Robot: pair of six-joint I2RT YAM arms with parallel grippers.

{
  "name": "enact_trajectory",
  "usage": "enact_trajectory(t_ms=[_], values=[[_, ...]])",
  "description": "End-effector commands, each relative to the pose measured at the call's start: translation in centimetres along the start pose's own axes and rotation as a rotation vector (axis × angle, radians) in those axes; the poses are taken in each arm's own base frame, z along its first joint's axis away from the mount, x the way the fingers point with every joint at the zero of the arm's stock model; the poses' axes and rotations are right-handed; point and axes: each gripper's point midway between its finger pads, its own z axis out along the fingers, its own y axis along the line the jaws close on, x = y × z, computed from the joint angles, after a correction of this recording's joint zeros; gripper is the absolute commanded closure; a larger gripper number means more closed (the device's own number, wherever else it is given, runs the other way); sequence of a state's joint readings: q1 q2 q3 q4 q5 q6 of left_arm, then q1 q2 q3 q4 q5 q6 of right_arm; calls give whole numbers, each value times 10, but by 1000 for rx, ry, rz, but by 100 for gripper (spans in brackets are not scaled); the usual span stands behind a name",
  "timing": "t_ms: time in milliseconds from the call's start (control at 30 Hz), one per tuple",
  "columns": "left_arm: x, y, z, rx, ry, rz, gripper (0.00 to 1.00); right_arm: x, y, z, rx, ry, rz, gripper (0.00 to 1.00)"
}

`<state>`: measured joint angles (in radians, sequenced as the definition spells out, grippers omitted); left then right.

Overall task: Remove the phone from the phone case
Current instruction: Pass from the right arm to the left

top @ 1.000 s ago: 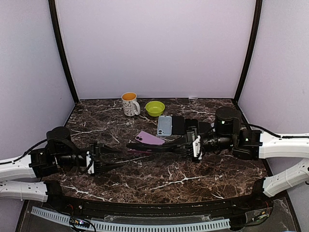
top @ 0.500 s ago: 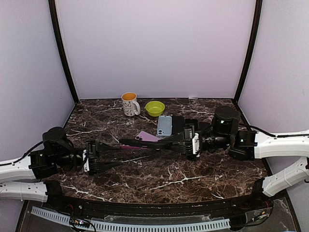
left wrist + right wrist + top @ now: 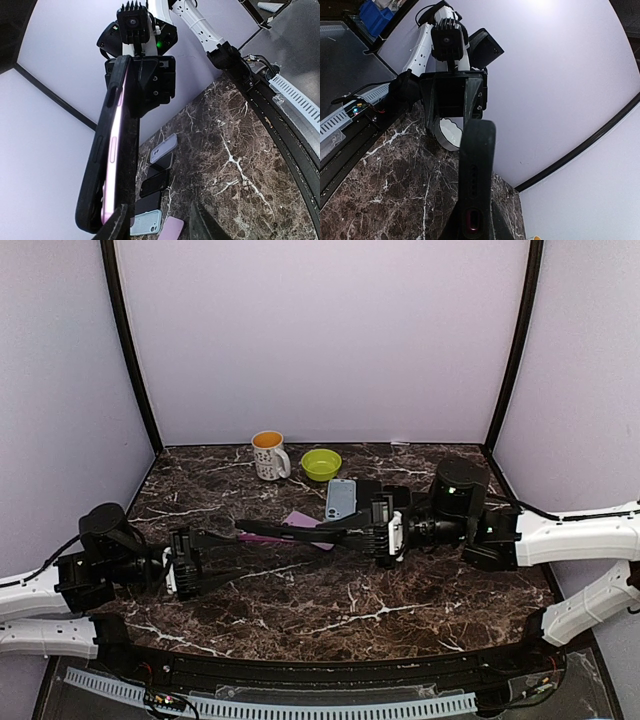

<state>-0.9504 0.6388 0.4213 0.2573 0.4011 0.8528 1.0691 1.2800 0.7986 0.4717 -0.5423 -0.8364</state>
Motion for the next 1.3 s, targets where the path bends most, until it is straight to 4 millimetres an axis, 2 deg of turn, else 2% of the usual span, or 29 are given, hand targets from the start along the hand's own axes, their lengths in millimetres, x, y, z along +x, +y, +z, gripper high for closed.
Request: enact_trajectory(t_ms=[0, 367, 733, 1100, 1267], values=[[-13, 18, -11, -93, -45, 62, 56, -25, -23, -1, 67, -45, -68, 100], [-8, 14, -10, -86, -26, 76, 57, -43, -22, -2, 68, -105, -68, 100], [-10, 10, -10, -66, -41, 87, 70, -51, -26, -3, 95, -125, -81, 100], [-17, 4, -16, -62, -85, 136, 69, -51, -37, -5, 154, -111, -82, 100], [-12, 5, -13, -59, -63, 122, 69, -55, -31, -5, 116, -132, -77, 100]])
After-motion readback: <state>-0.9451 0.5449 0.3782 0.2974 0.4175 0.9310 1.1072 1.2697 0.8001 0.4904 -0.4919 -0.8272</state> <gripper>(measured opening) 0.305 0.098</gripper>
